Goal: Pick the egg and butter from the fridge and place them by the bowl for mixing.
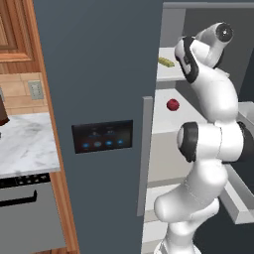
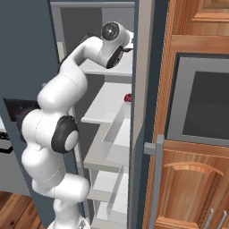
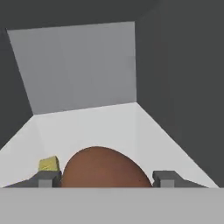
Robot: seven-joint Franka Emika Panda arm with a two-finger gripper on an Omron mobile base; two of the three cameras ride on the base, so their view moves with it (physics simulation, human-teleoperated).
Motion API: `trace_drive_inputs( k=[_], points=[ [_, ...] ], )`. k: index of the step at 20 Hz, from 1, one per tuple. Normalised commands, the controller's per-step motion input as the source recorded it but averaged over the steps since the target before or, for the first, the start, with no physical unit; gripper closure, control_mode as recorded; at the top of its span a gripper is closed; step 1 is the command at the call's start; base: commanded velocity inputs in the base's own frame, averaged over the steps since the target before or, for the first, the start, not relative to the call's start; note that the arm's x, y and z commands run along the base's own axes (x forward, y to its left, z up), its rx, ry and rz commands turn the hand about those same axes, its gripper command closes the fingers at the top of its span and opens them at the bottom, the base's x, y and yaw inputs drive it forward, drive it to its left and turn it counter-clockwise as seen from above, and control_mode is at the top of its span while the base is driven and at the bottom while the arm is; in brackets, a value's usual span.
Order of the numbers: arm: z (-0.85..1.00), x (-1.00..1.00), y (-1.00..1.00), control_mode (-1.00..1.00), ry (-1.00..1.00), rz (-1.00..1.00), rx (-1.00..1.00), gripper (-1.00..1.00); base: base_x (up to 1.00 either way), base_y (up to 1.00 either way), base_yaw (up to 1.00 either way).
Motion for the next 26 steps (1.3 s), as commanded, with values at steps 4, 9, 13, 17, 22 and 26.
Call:
trace_drive_inputs(
  k=[4,9,13,17,22,26],
  points=[
    [0.36,-1.0,0.39,-1.0,-0.33,0.1,-0.02,1.0,0.0,0.0,0.0],
    [0.0,-1.0,0.58,-1.0,-0.14,0.1,-0.02,1.0,0.0,0.0,0.0],
    [0.0,-1.0,0.64,-1.0,-0.01,0.07,0.0,1.0,0.0,0.0,0.0],
    [-0.05,-1.0,0.61,-1.0,0.1,0.06,0.0,1.0,0.0,0.0,0.0],
    [-0.5,-1.0,0.46,-1.0,0.21,0.05,0.0,1.0,0.0,0.0,0.0],
    [-1.0,-1.0,0.23,-1.0,0.42,0.03,0.0,1.0,0.0,0.0,0.0]
  ],
)
